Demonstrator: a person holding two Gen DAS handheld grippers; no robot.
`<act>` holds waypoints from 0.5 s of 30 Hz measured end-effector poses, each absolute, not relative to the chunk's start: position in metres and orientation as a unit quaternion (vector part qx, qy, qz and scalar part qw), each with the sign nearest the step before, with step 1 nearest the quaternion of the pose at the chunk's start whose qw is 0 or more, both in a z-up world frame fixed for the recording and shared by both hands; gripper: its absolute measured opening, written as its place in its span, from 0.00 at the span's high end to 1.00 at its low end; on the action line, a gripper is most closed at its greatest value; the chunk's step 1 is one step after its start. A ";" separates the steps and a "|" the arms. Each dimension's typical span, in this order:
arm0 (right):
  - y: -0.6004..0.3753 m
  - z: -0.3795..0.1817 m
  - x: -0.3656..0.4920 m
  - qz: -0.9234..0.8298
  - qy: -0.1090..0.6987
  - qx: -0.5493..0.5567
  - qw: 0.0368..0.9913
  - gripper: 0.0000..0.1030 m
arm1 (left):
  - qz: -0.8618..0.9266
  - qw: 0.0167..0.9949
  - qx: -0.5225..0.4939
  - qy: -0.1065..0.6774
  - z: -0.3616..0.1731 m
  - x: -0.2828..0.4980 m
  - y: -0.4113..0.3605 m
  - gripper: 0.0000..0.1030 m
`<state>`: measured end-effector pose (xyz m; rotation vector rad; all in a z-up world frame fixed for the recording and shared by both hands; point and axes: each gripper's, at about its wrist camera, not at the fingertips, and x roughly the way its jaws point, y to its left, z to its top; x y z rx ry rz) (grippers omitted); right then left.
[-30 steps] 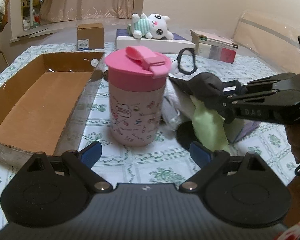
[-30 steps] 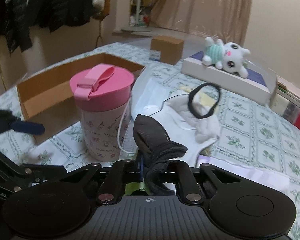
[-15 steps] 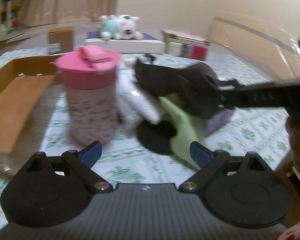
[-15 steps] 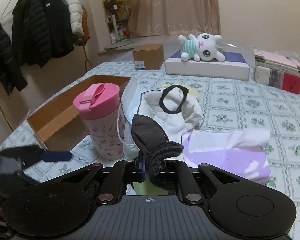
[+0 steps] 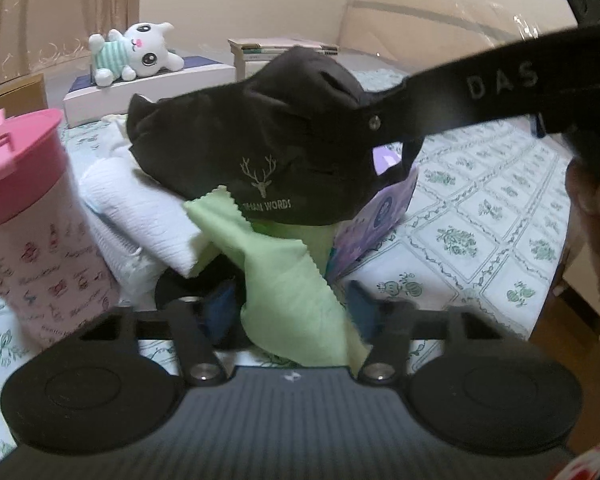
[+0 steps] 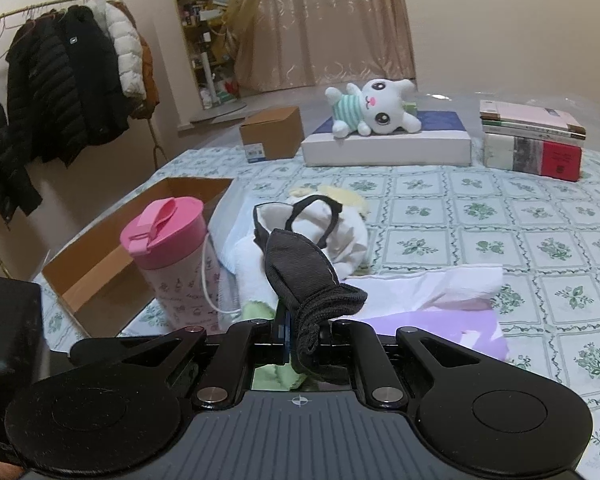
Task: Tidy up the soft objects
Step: 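Grasp the green microfiber cloth with the left gripper while the right gripper lifts the black cloth, then carry the black cloth and green cloth over the cardboard box with both grippers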
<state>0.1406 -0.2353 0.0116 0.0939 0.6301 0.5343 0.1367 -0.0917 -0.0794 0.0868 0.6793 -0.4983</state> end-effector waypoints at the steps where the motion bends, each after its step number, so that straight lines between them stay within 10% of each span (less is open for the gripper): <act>1: -0.237 0.013 0.141 0.258 0.304 0.048 0.916 0.91 | -0.240 0.911 0.043 0.331 -0.079 0.137 -0.092 0.74; 4: -0.241 0.018 0.143 0.253 0.293 0.050 0.921 0.91 | -0.231 0.915 0.043 0.329 -0.071 0.134 -0.088 0.95; 15: -0.259 0.073 0.108 0.221 0.200 0.046 0.953 0.92 | -0.222 0.931 0.038 0.287 -0.016 0.104 -0.070 0.97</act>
